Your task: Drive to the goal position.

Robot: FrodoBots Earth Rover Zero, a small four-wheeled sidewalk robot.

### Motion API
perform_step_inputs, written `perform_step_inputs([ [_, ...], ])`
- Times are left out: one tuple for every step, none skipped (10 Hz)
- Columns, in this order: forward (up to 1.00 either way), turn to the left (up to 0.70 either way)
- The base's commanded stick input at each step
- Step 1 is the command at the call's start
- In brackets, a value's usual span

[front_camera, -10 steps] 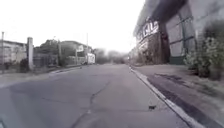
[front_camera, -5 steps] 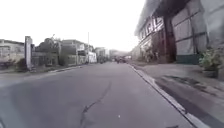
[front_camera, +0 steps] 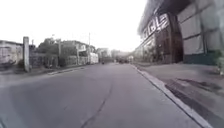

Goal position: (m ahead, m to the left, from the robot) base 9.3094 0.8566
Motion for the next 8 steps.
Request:
perform_step_inputs([
  [1.00, -0.33],
  [1.00, -0.40],
  [1.00, -0.40],
  [1.00, -0.27],
  [1.00, 0.00],
  [1.00, 0.00],
  [1.00, 0.00],
  [1.00, 0.00],
])
